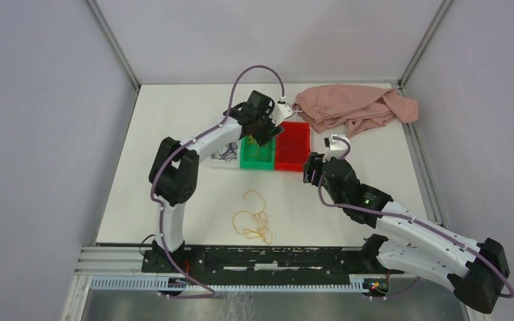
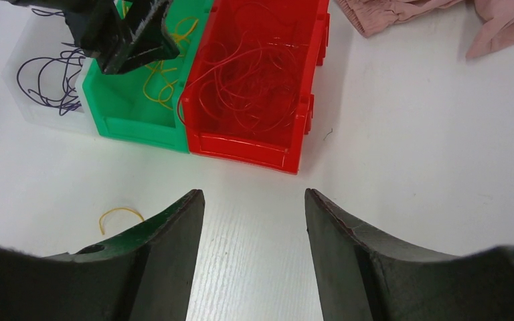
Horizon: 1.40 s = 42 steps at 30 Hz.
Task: Untangle the cables
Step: Place the cable in the bin, then adjust the cable in the bin.
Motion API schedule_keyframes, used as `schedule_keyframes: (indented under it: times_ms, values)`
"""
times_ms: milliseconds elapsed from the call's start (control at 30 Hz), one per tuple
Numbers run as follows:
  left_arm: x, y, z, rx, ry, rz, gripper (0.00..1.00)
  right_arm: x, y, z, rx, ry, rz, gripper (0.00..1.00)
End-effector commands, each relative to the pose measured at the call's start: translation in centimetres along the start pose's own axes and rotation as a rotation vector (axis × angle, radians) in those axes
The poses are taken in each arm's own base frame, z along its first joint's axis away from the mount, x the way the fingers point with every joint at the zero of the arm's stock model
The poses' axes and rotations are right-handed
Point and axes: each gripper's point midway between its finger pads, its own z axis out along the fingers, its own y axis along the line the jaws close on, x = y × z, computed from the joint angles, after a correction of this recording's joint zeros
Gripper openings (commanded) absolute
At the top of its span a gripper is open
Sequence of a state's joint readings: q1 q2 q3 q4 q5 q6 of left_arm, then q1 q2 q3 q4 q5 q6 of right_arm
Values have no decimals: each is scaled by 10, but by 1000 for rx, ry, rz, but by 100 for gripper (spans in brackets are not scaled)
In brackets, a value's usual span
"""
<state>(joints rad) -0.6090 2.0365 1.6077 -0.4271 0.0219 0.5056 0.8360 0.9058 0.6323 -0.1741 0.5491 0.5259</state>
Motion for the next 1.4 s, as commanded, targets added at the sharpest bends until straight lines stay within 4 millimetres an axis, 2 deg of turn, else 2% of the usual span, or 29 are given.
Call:
schedule_keyframes:
  times_ms: [0,133,233,367,467,567,733,967,1100,1267,1367]
  values:
    - [-59,8,-62,48,-151,16,74,-31,14,-2,-42,-62,42,63]
    - [-67,-3,-92,149,-144,12,88,-33,15,-4,-44,-59,43,63]
    - [-70,2,-108,155,-161,13,90,-35,13,-5,-43,-59,40,63]
    - [-61,38,-118,75,-156,-59,90,-35,13,-5,-42,-57,37,63]
    - [-39,69,-119,23,-132,-122,87,-35,13,-5,-43,-53,35,63]
    - [-12,89,-116,-30,-100,-102,76,-35,15,-4,-47,-49,35,63]
    - [23,97,-102,-42,-2,32,61,-33,17,-2,-56,-41,35,62]
    - [20,108,-86,-72,-30,126,59,-27,19,1,-66,-30,47,60]
    - [22,99,-76,-9,-32,141,58,-28,18,1,-62,-32,44,60]
    - [34,83,-68,88,2,199,57,-30,13,0,-51,-40,41,59]
    - [33,87,-65,72,2,223,52,-32,12,0,-50,-43,46,59]
